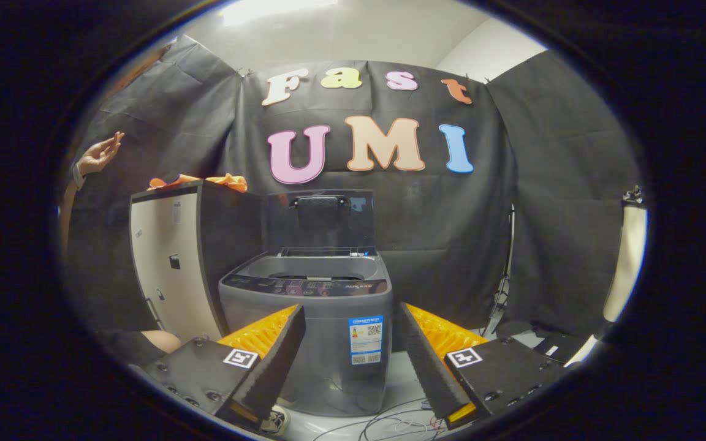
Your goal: Put the clothes into the washing machine and then close the washing machine lid.
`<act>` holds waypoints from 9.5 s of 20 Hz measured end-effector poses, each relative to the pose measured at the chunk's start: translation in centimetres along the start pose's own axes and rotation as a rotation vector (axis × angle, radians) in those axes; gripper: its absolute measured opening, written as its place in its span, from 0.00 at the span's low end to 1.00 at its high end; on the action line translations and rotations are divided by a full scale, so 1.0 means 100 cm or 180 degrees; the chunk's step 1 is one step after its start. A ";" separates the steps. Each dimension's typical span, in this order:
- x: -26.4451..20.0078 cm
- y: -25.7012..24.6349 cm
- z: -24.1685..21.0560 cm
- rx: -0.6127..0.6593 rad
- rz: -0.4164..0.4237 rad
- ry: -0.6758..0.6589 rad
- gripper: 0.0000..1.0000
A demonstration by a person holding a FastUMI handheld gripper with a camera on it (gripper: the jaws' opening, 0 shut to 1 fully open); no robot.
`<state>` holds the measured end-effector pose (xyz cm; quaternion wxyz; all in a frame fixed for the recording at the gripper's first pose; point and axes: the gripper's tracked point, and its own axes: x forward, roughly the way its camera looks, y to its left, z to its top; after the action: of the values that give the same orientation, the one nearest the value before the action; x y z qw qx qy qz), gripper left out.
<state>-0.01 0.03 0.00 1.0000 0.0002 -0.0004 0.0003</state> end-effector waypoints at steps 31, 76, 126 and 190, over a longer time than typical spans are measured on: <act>0.148 0.324 0.261 -0.0470 0.1548 -0.0651 0.97; 0.301 0.285 0.183 -0.0490 0.1196 0.1200 0.03; 0.329 0.079 0.168 -0.1445 -0.0257 0.1186 0.16; 0.352 0.134 0.162 -0.0356 0.0210 0.1090 0.96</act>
<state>35.13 13.48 16.27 0.9834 -0.0555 0.1698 0.0331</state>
